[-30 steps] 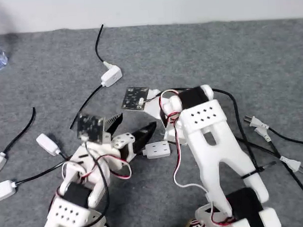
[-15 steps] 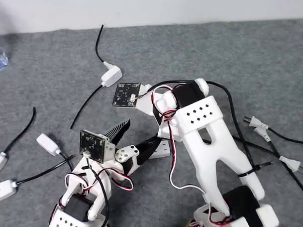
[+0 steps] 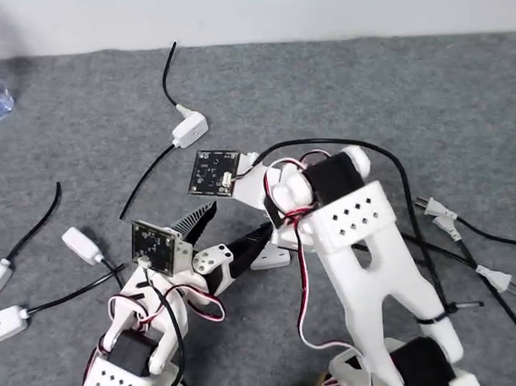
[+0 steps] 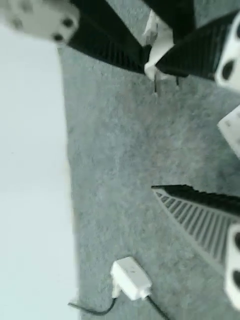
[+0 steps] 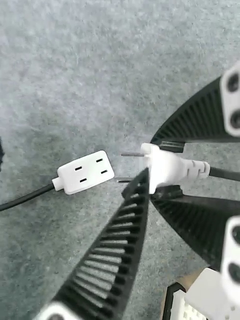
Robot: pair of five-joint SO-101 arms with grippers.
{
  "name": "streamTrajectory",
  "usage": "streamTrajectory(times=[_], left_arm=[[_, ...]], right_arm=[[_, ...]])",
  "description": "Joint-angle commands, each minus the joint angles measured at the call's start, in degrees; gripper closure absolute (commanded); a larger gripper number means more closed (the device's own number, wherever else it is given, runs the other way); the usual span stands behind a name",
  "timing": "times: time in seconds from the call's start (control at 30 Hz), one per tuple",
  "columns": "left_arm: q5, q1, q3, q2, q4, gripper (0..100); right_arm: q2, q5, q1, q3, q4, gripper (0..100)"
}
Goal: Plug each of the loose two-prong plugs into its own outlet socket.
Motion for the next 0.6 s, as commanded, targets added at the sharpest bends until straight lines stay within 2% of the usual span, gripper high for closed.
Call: streamTrajectory(times=[0.0, 0.47, 0.57], left_arm=[[-0.6, -0.8, -0.2, 0.3, 0.2, 67], [-0.6, -0.8, -0.2, 0.3, 0.3, 67], [-0.6, -0.8, -0.2, 0.2, 0.3, 67]], right_arm=[[-3.6, -0.4, -0.6, -3.8, 0.6, 99.1], [-3.7, -0.8, -0.9, -4.3, 0.7, 99.1], [-3.7, -2.9, -2.2, -6.5, 0.7, 99.1]])
